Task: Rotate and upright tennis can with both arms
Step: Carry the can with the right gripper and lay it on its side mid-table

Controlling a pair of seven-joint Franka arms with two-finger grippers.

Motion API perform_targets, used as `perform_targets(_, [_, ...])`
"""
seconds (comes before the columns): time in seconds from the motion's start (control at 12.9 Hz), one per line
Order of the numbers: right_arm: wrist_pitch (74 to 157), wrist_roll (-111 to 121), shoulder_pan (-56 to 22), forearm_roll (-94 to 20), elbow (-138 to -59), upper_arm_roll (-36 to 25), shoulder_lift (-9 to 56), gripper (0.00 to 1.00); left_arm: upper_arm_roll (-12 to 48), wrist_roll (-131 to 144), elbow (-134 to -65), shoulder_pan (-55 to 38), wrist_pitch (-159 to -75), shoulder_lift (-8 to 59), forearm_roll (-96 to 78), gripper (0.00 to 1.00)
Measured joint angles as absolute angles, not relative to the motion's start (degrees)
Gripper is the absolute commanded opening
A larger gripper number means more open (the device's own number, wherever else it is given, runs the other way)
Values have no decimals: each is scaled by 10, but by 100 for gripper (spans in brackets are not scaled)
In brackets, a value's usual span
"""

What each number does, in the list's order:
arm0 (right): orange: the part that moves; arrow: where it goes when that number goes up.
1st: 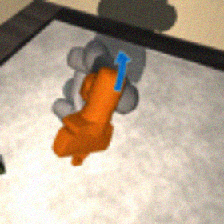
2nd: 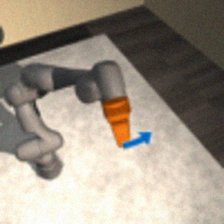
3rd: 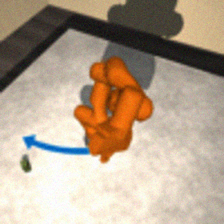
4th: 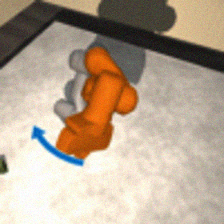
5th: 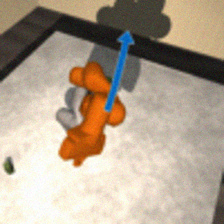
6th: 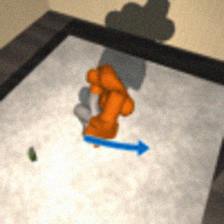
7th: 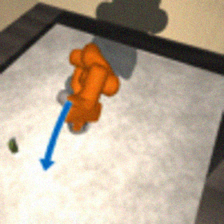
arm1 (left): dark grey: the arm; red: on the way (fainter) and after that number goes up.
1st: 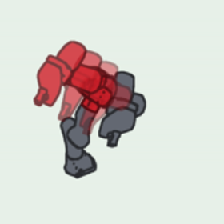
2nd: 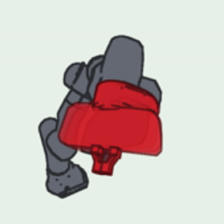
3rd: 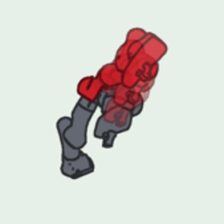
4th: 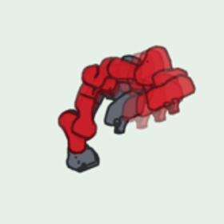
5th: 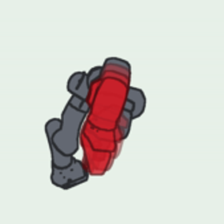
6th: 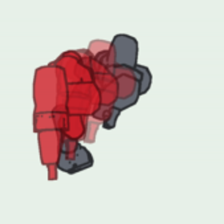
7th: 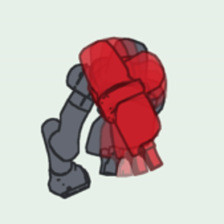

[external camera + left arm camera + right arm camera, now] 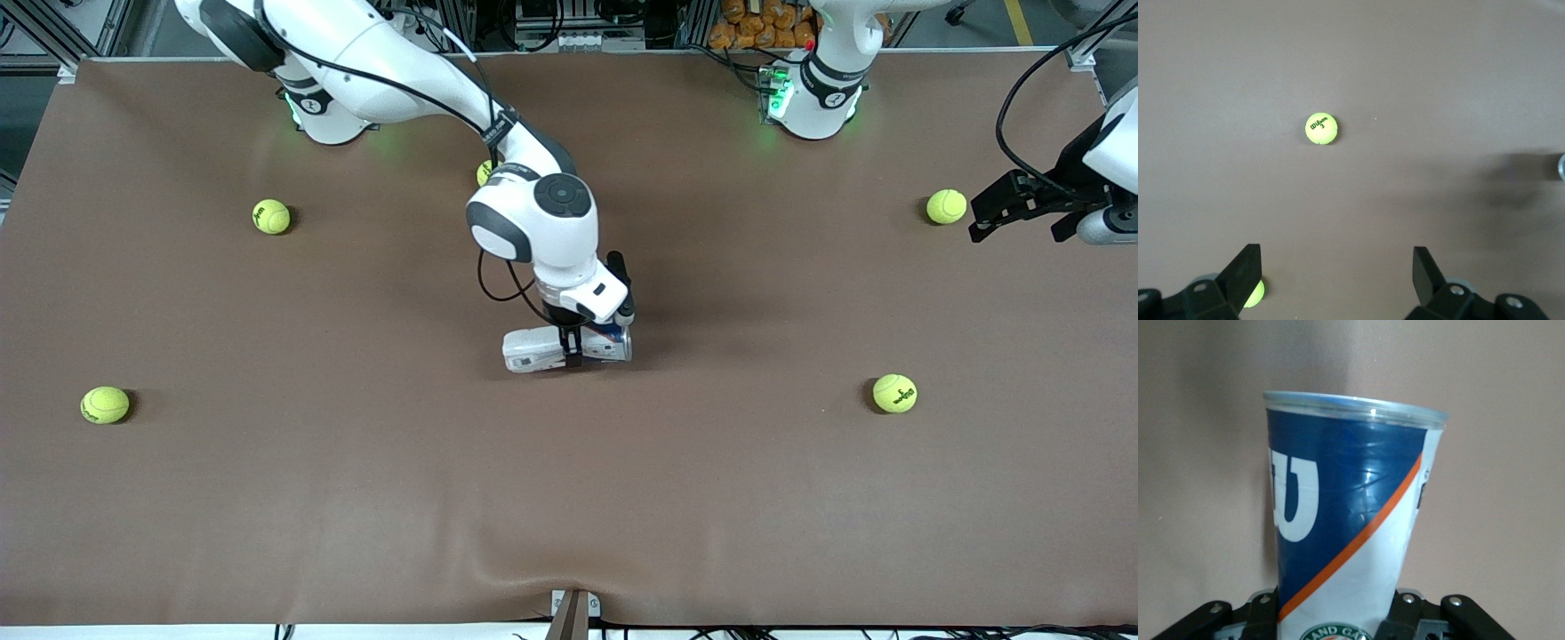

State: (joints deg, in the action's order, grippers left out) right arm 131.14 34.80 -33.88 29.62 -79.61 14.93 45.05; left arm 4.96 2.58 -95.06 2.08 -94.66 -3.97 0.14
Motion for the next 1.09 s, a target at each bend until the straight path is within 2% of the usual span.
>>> perform_targets(0.16, [1327, 326, -339, 310, -800, 146, 463, 57, 50, 26, -951, 21, -946, -39, 1, 100])
perform_targets(0.23, [1334, 322, -339, 311, -802, 145, 467, 76, 50, 26, -951, 21, -945, -38, 1, 100])
perform_targets(0.31, [1338, 320, -339, 314, -802, 145, 470, 100, 50, 26, -951, 21, -945, -36, 1, 100])
perform_targets(1.09, [1340, 301, -336, 315, -801, 142, 471, 100, 55, 21, -948, 20, -934, -33, 1, 100])
